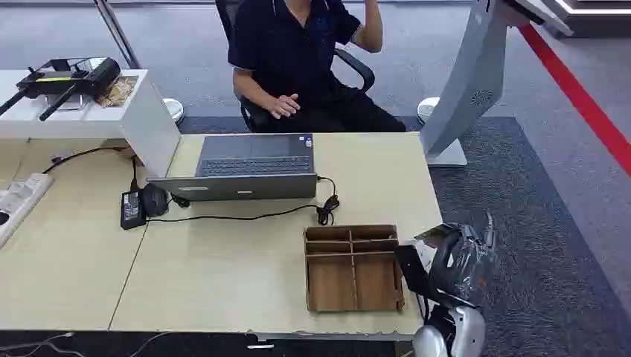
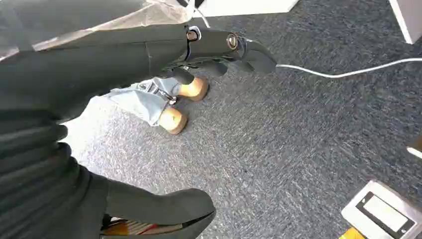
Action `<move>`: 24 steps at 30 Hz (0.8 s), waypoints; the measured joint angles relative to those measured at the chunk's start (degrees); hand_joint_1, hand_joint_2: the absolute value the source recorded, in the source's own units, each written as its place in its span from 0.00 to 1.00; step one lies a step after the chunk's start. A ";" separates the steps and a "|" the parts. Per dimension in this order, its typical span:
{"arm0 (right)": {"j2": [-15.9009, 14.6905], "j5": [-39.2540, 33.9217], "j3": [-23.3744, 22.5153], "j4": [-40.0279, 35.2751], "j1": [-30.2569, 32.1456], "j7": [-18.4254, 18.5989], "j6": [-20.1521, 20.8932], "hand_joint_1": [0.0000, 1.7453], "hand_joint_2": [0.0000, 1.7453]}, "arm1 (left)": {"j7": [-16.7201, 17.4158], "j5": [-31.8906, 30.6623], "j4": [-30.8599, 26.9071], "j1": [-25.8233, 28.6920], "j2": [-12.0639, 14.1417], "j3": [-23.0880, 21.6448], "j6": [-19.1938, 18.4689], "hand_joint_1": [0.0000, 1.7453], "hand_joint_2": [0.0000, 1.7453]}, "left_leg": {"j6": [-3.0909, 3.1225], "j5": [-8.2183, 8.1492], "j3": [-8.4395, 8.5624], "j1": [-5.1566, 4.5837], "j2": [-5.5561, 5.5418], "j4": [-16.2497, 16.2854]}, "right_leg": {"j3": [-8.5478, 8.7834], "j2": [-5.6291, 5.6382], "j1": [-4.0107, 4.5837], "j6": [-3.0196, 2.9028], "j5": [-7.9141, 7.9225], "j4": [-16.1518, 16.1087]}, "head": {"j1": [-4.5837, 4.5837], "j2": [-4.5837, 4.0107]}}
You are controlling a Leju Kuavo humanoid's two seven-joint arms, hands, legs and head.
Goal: Pass the card to the sensor for recognition and then transmit it.
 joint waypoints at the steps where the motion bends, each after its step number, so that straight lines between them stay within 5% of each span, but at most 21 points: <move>1: -0.02 0.11 -0.19 0.39 0.00 0.00 0.00 1.00 1.00 | 0.02 0.00 0.00 0.01 0.00 0.00 0.00 0.00 1.00 | 0.00 0.00 0.00 0.00 0.00 0.00 | -0.01 0.00 0.00 0.00 0.00 0.00 | -0.02 0.00; 24: -0.94 2.82 -3.85 9.86 -0.05 4.96 -0.02 1.00 1.00 | 0.85 -0.02 0.00 -0.02 0.00 0.00 0.00 0.00 1.00 | 0.00 0.00 -0.01 0.00 0.00 0.00 | -0.01 0.00 0.00 0.00 0.00 0.00 | 0.00 0.00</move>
